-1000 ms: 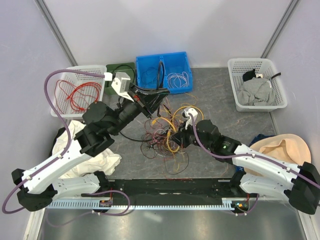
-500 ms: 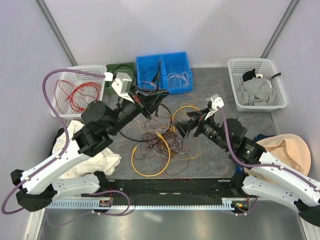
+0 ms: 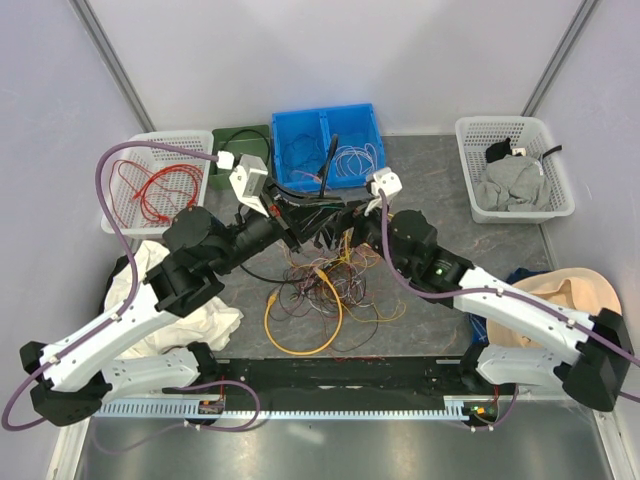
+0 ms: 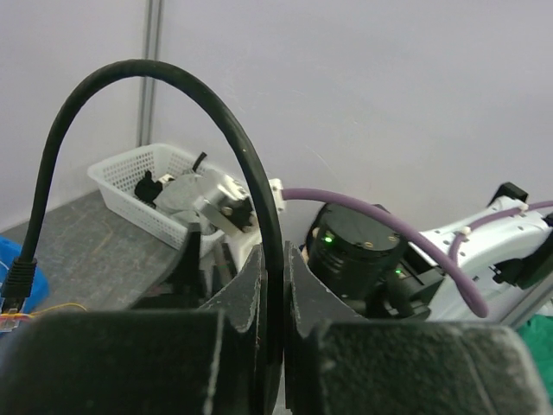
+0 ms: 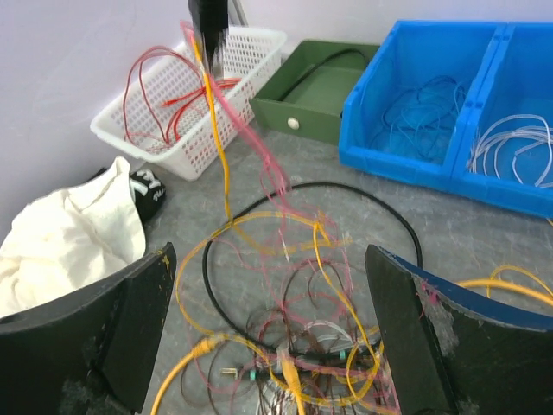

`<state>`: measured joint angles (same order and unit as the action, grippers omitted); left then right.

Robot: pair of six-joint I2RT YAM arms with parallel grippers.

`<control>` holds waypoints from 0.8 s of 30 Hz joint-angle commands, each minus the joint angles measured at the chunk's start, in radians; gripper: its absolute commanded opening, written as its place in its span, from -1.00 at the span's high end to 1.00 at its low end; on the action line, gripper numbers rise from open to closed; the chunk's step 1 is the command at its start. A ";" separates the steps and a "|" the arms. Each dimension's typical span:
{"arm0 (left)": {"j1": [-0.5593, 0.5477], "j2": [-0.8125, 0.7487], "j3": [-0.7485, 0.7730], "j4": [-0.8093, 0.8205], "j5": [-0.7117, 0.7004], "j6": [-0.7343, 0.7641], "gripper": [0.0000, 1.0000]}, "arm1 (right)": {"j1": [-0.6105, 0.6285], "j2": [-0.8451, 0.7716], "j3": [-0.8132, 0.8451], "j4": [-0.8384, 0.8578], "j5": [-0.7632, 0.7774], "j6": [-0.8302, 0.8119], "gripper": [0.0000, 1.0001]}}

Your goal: Untangle the cables

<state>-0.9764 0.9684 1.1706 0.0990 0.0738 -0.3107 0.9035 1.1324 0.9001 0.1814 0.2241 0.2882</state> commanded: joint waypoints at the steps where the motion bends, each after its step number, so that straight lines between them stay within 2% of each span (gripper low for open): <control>1: 0.001 -0.030 -0.026 0.013 0.053 -0.045 0.97 | -0.009 0.069 0.079 0.168 0.037 -0.020 -0.96; 3: 0.002 -0.034 -0.032 0.008 0.063 -0.051 0.97 | -0.015 0.122 0.115 0.173 0.081 -0.026 -0.96; 5: 0.002 -0.039 -0.035 0.001 0.072 -0.054 0.96 | -0.028 0.173 0.146 0.185 0.104 -0.037 -0.75; 6: 0.002 -0.043 -0.038 -0.002 0.075 -0.054 0.97 | -0.035 0.188 0.155 0.185 0.103 -0.035 -0.57; 7: 0.002 -0.045 -0.042 -0.005 0.075 -0.053 0.96 | -0.040 0.199 0.160 0.190 0.094 -0.029 0.05; 9: 0.002 -0.054 -0.042 -0.027 0.054 -0.042 0.96 | -0.043 0.201 0.154 0.201 0.077 -0.021 0.62; 10: 0.001 -0.057 -0.048 -0.034 0.041 -0.039 0.97 | -0.043 0.192 0.145 0.213 0.057 -0.020 1.00; 13: 0.002 -0.077 -0.074 -0.035 -0.021 -0.019 0.97 | -0.037 0.115 0.100 0.221 -0.003 0.002 1.00; 16: 0.002 -0.070 -0.094 -0.025 -0.090 0.004 0.96 | -0.022 0.008 0.105 0.160 -0.069 0.005 1.00; 21: 0.002 -0.013 -0.098 0.010 -0.160 0.028 0.96 | 0.009 -0.060 0.140 0.032 -0.169 0.028 1.00; 24: 0.002 0.026 -0.085 0.037 -0.180 0.033 0.96 | 0.017 -0.102 0.082 0.038 -0.177 0.042 1.00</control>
<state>-0.9764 0.9527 1.0733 0.0689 -0.0437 -0.3210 0.9119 1.0588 1.0046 0.2642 0.1143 0.3004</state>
